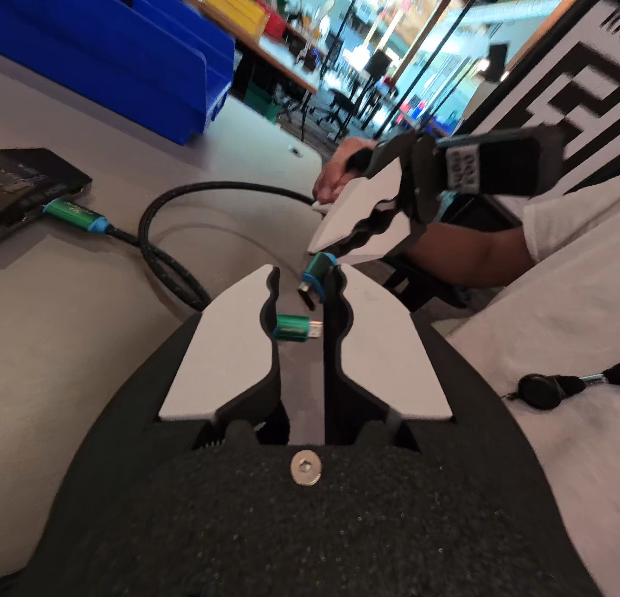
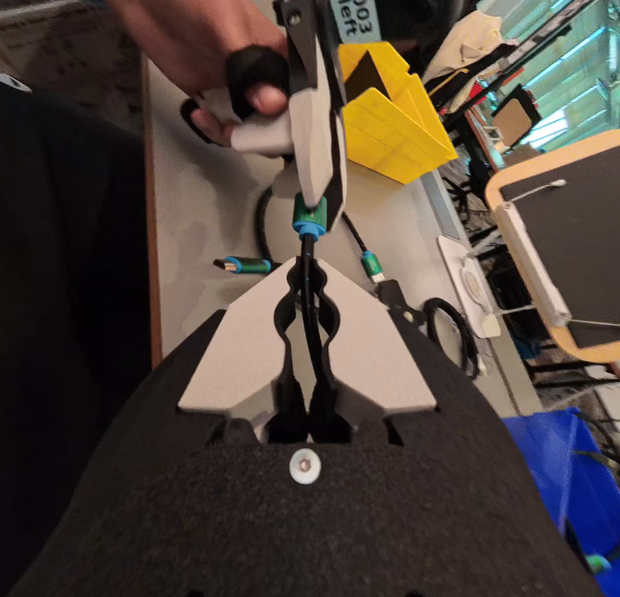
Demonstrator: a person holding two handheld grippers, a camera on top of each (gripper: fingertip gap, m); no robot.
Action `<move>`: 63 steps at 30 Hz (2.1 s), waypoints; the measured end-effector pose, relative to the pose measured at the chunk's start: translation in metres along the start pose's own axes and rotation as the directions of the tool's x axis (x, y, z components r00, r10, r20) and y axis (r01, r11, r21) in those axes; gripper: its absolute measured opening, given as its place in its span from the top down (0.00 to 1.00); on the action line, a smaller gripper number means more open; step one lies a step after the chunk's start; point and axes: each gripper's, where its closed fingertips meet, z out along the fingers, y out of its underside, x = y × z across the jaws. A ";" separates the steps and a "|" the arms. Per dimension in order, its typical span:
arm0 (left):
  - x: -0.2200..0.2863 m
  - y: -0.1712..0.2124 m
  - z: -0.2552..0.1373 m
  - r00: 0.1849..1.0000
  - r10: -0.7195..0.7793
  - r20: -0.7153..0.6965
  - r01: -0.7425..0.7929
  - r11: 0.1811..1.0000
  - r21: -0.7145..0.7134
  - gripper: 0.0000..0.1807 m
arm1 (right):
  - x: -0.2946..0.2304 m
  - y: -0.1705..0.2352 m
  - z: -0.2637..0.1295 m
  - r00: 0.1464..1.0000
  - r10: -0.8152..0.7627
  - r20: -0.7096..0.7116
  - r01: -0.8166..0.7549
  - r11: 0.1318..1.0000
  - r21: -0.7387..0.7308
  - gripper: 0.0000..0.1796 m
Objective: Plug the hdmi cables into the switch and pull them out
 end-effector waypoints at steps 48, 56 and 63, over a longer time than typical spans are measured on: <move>0.027 -0.009 0.016 0.280 0.874 0.397 -0.811 0.437 -0.389 0.95 | 0.011 -0.016 -0.023 0.015 0.728 0.685 -0.956 0.210 -0.203 0.96; -0.030 0.016 0.005 0.951 0.145 0.275 -0.108 0.984 -0.144 0.84 | 0.066 0.047 -0.027 0.476 0.860 0.185 -0.879 0.472 0.067 0.96; -0.133 -0.038 -0.008 0.900 0.193 0.390 -0.102 0.965 -0.243 0.68 | 0.080 0.073 -0.058 0.581 0.789 -0.201 -0.767 0.613 0.190 0.96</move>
